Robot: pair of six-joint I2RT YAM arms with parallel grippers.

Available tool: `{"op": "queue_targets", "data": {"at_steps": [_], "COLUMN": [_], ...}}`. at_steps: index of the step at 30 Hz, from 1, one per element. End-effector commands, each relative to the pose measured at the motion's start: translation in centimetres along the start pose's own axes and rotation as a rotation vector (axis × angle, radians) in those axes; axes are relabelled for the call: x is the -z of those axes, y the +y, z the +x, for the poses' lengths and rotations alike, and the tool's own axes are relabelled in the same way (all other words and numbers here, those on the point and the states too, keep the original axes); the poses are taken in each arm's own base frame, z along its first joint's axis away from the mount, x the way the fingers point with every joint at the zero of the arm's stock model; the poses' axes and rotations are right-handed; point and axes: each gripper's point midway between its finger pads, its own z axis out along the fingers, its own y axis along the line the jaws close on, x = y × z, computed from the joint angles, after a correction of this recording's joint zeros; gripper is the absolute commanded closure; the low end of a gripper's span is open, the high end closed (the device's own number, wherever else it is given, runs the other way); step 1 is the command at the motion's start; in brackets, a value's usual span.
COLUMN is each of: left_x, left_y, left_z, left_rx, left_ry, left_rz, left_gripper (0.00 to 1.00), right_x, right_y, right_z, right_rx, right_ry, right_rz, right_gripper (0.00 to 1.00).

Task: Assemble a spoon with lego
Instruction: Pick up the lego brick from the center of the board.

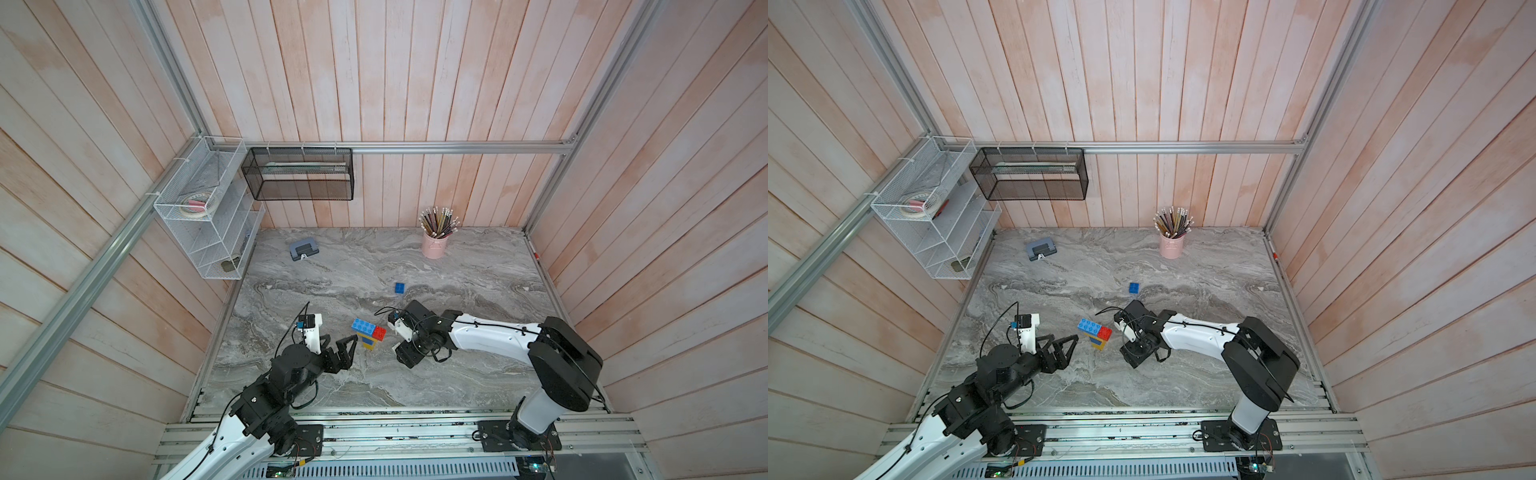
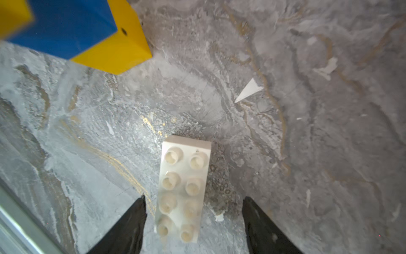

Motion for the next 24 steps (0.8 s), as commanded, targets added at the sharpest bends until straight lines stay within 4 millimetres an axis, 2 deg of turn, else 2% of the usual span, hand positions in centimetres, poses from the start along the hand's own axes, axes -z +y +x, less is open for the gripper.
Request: {"op": "queue_targets", "data": {"at_steps": [1,6,9,17,24], "left_x": [-0.14,-0.13,-0.18,-0.32,-0.32], "left_y": [0.7,0.7,0.75,0.79,0.74], "left_z": [0.75,0.71,0.78,0.9,0.83], "left_rx": [-0.003,-0.006,-0.008,-0.015,-0.017], "left_ry": [0.016,0.015,0.016,0.022,0.02], "left_rz": [-0.019,-0.019,-0.021,-0.023,-0.023], "left_gripper": [0.0,0.0,0.0,0.0,0.0], "right_x": [-0.28,-0.6,-0.46,-0.76,-0.25], "right_y": [0.0,-0.47,-0.62,-0.38,-0.66], "right_z": [-1.29,-1.33,-1.49,-1.43,-1.39], "right_rx": [-0.006,0.002,0.005,0.028,0.04], "right_ry": [-0.026,-0.011,-0.013,0.005,0.002], "right_rz": [0.031,0.07,0.081,0.067,0.083], "right_gripper": [0.32,0.4,0.42,0.65,0.74]}}
